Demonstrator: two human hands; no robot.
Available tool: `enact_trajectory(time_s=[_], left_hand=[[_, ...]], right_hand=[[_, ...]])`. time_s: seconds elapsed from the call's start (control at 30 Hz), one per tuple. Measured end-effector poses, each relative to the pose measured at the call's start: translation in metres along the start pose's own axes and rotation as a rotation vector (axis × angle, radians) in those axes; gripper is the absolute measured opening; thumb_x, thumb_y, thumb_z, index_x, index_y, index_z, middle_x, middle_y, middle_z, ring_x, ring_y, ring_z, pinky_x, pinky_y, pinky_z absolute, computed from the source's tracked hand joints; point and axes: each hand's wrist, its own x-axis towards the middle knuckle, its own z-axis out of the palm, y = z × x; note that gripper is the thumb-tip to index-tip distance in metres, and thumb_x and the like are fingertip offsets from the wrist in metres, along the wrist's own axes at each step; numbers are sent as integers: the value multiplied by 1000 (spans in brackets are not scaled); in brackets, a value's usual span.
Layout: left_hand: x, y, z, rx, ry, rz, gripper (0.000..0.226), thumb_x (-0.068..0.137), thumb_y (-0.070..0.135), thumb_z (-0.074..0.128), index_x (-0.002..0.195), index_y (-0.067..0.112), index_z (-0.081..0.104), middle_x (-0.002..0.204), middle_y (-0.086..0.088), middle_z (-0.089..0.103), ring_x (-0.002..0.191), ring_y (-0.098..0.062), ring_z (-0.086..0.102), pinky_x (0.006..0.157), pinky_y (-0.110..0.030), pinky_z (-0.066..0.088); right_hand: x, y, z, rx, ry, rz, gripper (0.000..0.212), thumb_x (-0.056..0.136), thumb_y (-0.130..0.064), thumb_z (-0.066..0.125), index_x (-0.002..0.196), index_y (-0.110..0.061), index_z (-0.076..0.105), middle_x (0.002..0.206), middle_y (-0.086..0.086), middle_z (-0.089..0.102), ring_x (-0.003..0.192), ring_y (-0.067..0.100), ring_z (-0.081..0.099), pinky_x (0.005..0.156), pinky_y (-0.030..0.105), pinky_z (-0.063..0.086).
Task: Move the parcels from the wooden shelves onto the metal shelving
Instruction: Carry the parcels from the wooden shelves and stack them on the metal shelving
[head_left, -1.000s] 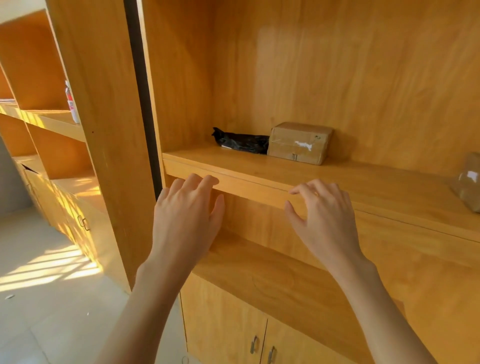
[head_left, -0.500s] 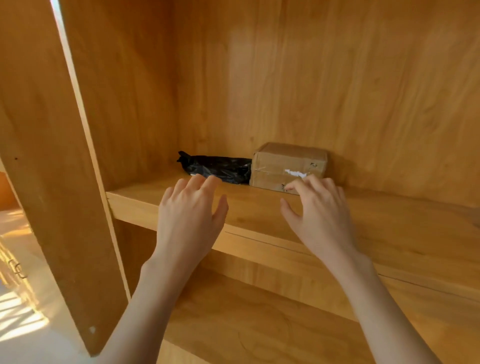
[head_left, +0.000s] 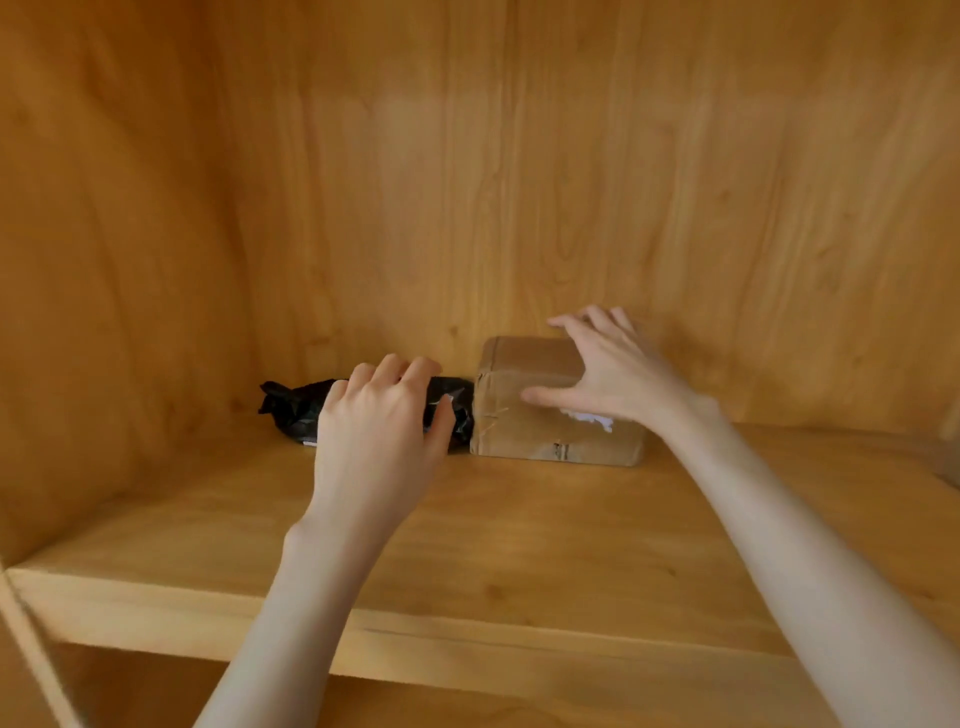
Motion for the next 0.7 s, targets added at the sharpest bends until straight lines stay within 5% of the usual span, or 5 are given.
enact_trajectory(time_s=[0.3, 0.53, 0.7], left_hand=[[21, -18, 33, -90, -9, 57, 20, 82, 20, 69, 98, 9, 69, 79, -6, 66, 64, -29, 59, 57, -34, 46], [24, -20, 40, -110, 2, 56, 25, 81, 27, 56, 95, 11, 69, 77, -2, 66, 62, -26, 58, 55, -31, 44], [23, -20, 42, -112, -16, 36, 17, 83, 21, 66, 95, 10, 69, 77, -4, 65, 63, -28, 59, 55, -32, 43]], right_hand=[[47, 13, 11, 122, -483, 189, 134, 37, -86, 62, 149, -44, 3, 160, 0, -3, 146, 26, -11, 116, 58, 11], [46, 12, 15, 101, -479, 197, 114, 59, -74, 69, 149, -46, 3, 156, 0, -3, 145, 28, -9, 113, 55, 12], [45, 12, 16, 81, -453, 174, 114, 59, -76, 67, 148, -49, 2, 154, 3, 1, 144, 31, -6, 114, 57, 9]])
